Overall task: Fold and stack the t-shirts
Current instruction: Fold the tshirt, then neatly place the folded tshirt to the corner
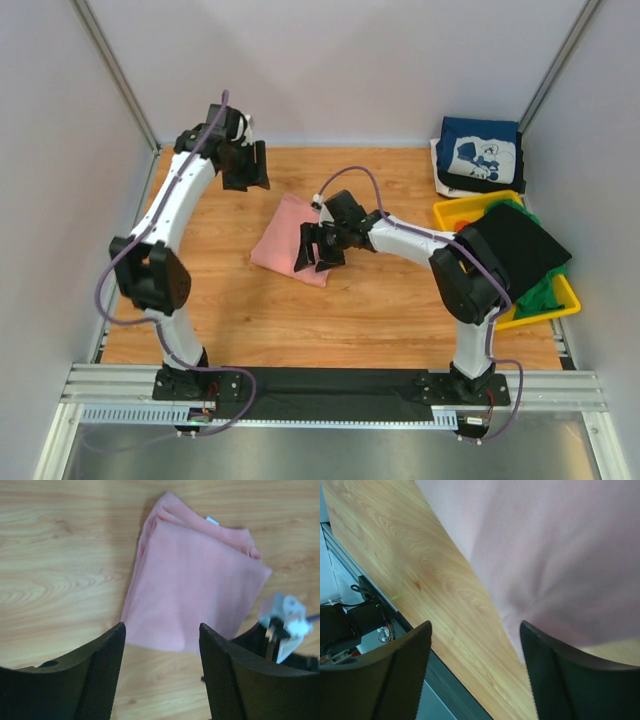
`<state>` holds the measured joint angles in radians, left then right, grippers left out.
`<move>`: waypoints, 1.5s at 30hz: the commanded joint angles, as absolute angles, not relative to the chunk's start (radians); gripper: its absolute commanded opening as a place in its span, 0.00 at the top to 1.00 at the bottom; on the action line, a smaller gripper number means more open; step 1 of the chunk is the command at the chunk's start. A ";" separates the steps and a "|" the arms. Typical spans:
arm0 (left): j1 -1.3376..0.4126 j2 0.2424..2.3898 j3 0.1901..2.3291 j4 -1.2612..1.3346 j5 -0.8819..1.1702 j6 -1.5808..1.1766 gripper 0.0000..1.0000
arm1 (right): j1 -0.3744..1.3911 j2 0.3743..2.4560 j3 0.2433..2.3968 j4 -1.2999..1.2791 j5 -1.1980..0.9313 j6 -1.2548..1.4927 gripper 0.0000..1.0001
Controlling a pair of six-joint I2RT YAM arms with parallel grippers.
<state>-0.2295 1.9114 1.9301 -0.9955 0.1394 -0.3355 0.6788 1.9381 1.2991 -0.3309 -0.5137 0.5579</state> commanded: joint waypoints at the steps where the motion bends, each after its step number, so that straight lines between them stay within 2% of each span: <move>1: -0.227 1.717 1.765 -1.063 0.082 -0.227 0.32 | 0.617 1.833 1.368 -0.503 -0.365 0.496 0.24; 4: -0.227 1.570 1.587 -1.033 0.038 -0.235 0.29 | 0.548 1.807 1.365 -0.543 -0.341 0.485 0.19; 9: -0.229 1.357 1.358 -0.960 0.095 -0.313 0.30 | 0.454 1.798 1.307 -0.515 -0.328 0.473 0.13; 16: -0.229 1.129 1.065 -0.917 0.081 -0.353 0.32 | 0.373 1.904 1.341 -0.448 -0.391 0.469 0.13; 25: -0.229 0.898 0.957 -0.933 0.011 -0.367 0.33 | 0.344 2.154 1.509 -0.381 -0.449 0.483 0.14; 29: -0.229 0.848 0.951 -0.917 0.005 -0.356 0.34 | 0.359 2.197 1.473 -0.310 -0.457 0.511 0.17; 34: -0.229 0.850 0.934 -0.897 0.017 -0.356 0.34 | 0.387 2.204 1.396 -0.223 -0.472 0.543 0.31; 35: -0.229 0.859 0.936 -0.897 0.021 -0.356 0.34 | 0.388 2.201 1.369 -0.209 -0.476 0.551 0.38; 38: -0.229 0.870 0.936 -0.897 0.025 -0.354 0.34 | 0.393 2.200 1.335 -0.152 -0.506 0.578 0.46; 40: -0.229 0.870 0.934 -0.896 0.025 -0.356 0.34 | 0.399 2.194 1.304 -0.120 -0.515 0.594 0.55; 43: -0.229 0.867 0.933 -0.896 0.021 -0.356 0.34 | 0.402 2.169 1.244 -0.059 -0.528 0.624 0.74; 44: -0.229 0.865 0.933 -0.894 0.023 -0.356 0.34 | 0.400 2.158 1.236 -0.049 -0.528 0.627 0.88; 45: -0.229 0.864 0.933 -0.894 0.021 -0.356 0.34 | 0.402 2.152 1.235 -0.049 -0.526 0.624 0.95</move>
